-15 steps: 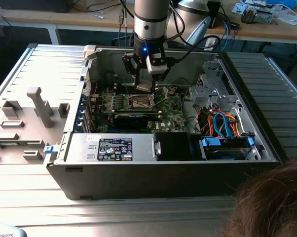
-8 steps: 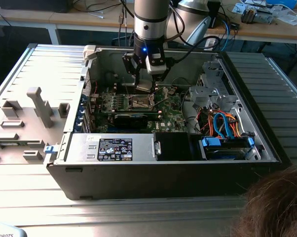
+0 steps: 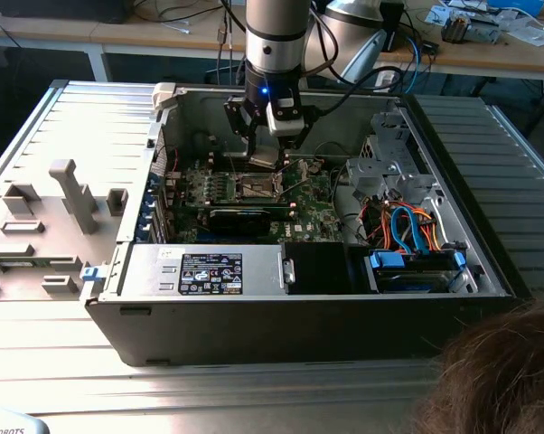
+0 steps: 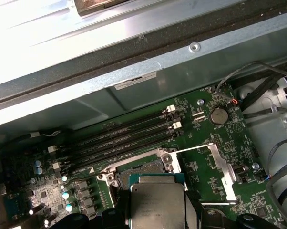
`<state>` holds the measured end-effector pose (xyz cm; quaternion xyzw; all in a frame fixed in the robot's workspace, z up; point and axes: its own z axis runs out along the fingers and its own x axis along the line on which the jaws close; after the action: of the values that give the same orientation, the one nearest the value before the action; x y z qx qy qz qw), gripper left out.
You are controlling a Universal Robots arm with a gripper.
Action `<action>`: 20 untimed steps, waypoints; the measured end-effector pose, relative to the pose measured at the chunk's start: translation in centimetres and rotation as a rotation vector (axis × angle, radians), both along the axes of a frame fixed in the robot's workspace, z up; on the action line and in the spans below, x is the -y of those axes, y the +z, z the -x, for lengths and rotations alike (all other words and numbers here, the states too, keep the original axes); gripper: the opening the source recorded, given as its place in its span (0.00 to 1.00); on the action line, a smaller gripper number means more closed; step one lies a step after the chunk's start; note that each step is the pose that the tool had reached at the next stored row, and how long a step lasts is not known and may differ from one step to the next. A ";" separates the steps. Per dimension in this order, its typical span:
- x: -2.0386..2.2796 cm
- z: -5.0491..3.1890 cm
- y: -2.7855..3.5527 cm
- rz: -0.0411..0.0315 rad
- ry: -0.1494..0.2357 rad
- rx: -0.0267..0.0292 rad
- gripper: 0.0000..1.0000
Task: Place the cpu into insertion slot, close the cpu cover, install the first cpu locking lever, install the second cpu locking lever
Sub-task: 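Place the cpu into insertion slot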
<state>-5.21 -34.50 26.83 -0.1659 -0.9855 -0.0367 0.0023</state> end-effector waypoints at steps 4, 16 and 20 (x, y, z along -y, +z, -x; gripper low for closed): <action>0.00 0.00 0.00 0.0000 -0.004 0.0000 0.55; 0.00 0.00 -0.02 0.0000 -0.018 0.0000 0.55; 0.00 0.00 -0.02 -0.0001 -0.023 0.0000 0.55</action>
<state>-5.21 -34.50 26.81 -0.1770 -0.9835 -0.0367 0.0019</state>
